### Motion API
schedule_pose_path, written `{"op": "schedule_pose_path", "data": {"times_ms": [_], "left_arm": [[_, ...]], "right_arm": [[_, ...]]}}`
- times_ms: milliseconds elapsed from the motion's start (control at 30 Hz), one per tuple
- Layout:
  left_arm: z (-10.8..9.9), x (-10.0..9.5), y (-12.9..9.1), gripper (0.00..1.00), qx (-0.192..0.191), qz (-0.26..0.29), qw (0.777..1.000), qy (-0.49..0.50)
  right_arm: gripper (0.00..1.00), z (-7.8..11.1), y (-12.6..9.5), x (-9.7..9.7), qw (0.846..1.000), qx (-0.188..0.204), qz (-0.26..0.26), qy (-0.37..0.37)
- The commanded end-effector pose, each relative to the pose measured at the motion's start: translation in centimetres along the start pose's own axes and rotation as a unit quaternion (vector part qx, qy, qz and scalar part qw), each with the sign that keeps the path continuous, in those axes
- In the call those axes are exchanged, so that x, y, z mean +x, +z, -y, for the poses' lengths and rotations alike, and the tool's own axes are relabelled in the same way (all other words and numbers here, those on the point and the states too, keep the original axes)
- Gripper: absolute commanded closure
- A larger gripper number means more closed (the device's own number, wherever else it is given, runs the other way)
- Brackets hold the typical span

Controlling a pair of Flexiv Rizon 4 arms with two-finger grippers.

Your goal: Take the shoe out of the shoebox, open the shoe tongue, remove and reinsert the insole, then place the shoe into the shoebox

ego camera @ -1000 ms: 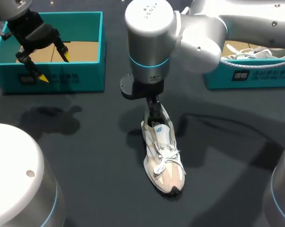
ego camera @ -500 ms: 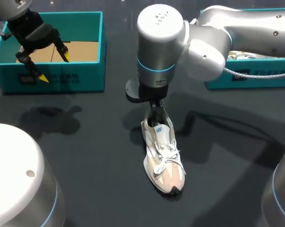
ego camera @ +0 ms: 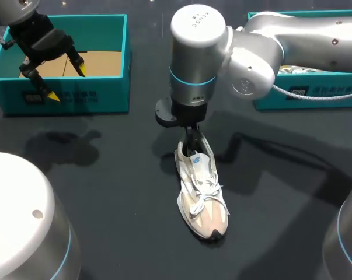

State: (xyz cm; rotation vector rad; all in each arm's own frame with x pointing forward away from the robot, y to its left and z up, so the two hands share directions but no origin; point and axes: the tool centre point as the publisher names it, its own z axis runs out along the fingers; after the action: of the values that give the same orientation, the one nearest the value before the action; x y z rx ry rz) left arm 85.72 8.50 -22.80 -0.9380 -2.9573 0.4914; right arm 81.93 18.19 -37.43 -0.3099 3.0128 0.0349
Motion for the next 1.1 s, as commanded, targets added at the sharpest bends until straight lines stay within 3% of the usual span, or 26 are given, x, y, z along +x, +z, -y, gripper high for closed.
{"op": "schedule_pose_path", "data": {"times_ms": [33,133,267,500,633,933,1100], "left_arm": [[0.0,0.0,0.0,0.0,-0.001,0.0,1.0,0.0],[0.0,0.0,0.0,0.0,-0.001,0.0,1.0,0.0],[0.0,0.0,0.0,0.0,-0.001,0.0,1.0,0.0],[0.0,0.0,0.0,0.0,-0.001,0.0,1.0,0.0],[0.0,0.0,0.0,0.0,-0.001,0.0,1.0,0.0],[0.0,0.0,0.0,0.0,-0.001,0.0,1.0,0.0],[0.0,0.0,0.0,0.0,-0.001,0.0,1.0,0.0]], "right_arm": [[0.2,-0.1,0.7,-0.3,1.0,-0.004,-0.006,-0.001],[0.25,-0.1,0.9,-0.3,1.0,-0.008,-0.009,-0.003],[0.48,-0.1,0.9,-0.2,1.0,-0.008,-0.012,-0.007],[0.63,-0.1,0.9,0.1,1.0,-0.008,-0.014,-0.008],[0.98,-0.2,0.8,0.5,1.0,-0.009,-0.013,-0.006],[1.0,-0.1,-1.9,0.7,1.0,0.012,0.008,-0.009],[1.0,0.5,-4.6,0.4,0.999,0.028,0.022,-0.019]]}}
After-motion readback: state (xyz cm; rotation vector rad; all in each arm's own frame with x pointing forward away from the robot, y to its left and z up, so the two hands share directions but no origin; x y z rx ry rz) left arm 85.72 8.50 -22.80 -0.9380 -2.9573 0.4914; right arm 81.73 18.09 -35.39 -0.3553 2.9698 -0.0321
